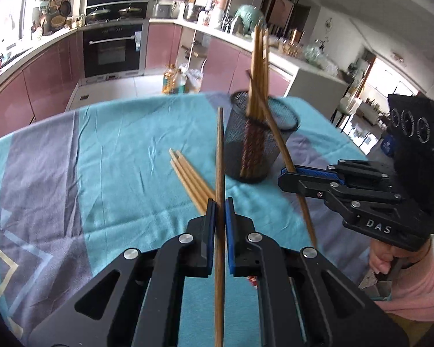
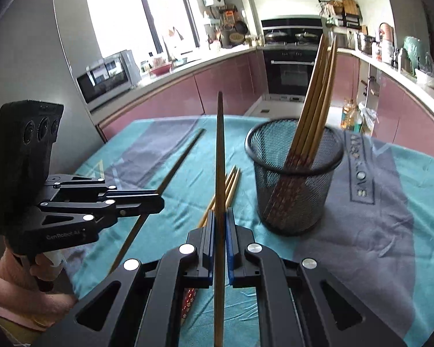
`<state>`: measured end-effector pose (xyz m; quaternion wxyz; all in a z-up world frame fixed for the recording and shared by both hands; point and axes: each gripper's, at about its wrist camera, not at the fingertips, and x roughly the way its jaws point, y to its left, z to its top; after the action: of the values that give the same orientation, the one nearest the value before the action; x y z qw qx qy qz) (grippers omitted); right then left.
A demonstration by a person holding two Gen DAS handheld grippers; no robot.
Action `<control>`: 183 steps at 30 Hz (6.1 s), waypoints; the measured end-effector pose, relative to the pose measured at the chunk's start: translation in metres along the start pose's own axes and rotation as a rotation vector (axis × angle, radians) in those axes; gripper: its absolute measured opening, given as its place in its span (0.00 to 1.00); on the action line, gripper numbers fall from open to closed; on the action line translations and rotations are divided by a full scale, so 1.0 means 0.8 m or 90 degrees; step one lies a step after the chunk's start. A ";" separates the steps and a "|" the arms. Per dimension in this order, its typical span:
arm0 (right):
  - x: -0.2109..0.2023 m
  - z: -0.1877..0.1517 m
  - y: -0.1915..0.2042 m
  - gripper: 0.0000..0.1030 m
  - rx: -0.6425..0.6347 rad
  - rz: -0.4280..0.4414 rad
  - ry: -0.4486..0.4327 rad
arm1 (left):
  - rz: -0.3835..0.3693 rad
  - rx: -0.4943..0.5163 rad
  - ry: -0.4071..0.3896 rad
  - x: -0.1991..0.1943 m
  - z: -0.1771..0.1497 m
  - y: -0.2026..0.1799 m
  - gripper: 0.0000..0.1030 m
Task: Organize utensils
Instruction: 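Lift both held chopsticks upright and carry them over the mesh cup, then lower both chopsticks into the mesh cup and open both tools, then withdraw both open tools from the cup toward the remaining chopsticks, then close the left tool on a chopstick while the right tool grasps another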
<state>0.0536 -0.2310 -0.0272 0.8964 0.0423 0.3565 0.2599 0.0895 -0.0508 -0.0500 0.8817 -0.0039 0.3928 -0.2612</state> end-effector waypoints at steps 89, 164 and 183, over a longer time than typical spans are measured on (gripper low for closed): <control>0.015 0.106 -0.101 0.14 0.116 -0.048 -0.039 | -0.002 0.089 -0.012 0.059 0.188 -0.052 0.12; 0.071 -0.046 0.002 0.18 0.042 0.028 0.133 | 0.028 -0.011 0.106 0.090 -0.028 0.018 0.28; 0.075 -0.042 0.001 0.08 0.011 -0.018 0.140 | 0.053 -0.002 0.110 0.087 -0.030 0.032 0.15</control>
<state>0.0681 -0.2044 -0.0890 0.8550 0.0161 0.4555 0.2474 0.1230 -0.0559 -0.1200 0.8545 0.0333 0.4678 -0.2232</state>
